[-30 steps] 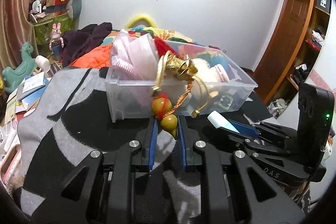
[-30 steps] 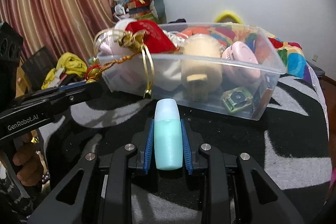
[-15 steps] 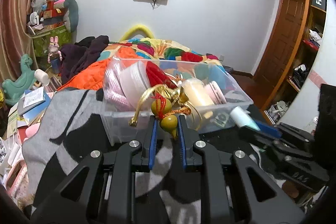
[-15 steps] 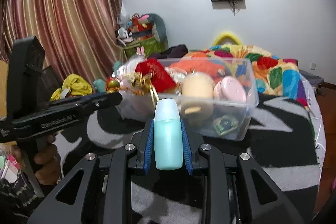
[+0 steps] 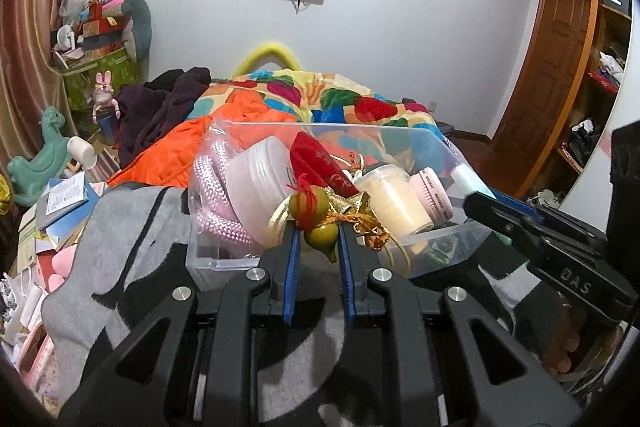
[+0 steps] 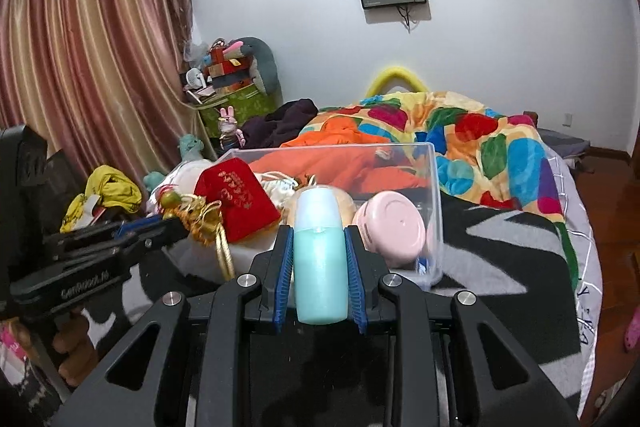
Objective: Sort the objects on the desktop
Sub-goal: 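Lower the gourd charm and mint bottle into the bin and open both tools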
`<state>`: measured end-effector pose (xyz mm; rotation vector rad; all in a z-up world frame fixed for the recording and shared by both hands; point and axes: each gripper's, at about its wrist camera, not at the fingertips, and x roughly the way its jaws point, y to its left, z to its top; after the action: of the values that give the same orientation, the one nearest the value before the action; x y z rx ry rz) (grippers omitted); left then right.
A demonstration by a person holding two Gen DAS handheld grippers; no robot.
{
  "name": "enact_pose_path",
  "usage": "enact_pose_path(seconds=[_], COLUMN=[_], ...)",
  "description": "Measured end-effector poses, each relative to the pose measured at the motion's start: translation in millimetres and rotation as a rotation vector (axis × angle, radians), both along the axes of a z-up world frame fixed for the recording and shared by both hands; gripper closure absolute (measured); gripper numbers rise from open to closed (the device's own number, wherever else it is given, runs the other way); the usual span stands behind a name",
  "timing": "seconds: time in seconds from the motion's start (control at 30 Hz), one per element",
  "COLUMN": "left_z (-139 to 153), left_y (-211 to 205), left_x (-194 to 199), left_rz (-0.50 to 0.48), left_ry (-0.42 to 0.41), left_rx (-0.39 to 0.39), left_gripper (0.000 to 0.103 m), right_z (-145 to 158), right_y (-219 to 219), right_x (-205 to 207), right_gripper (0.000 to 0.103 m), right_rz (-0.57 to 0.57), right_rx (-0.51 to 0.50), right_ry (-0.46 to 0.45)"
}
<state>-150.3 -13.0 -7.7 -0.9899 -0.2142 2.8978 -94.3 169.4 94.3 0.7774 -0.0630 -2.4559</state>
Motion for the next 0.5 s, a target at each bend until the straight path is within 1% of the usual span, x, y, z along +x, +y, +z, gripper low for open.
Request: enact_pose_path(seconds=[0.07,0.2,0.43,0.5], left_z=[-1.5,-4.0,-2.6,-2.1], left_y=[0.7,-1.0,-1.9,-3.0], left_x=[-3.6,-9.3,-0.7,2.6], left_rz=[0.001,-0.001,0.002,0.0], left_ry=[-0.007,-0.021,-0.008,-0.003], left_rx=[-0.005,0.008,-0.003,0.0], left_gripper=[0.085,0.085,0.085,0.085], right_z=[0.3,-1.9,-7.2,-7.0], right_y=[-2.6,-8.7,-12.4,-11.2], right_x=[-5.5,-15.0,-17.7,-16.9], right_gripper=[0.08,0.08,0.08,0.08], right_rz=[-0.031,-0.051,-0.057,-0.075], right_rx=[0.011,0.019,0.043,0.042], right_ry=[0.01,-0.005,-0.027,-0.025])
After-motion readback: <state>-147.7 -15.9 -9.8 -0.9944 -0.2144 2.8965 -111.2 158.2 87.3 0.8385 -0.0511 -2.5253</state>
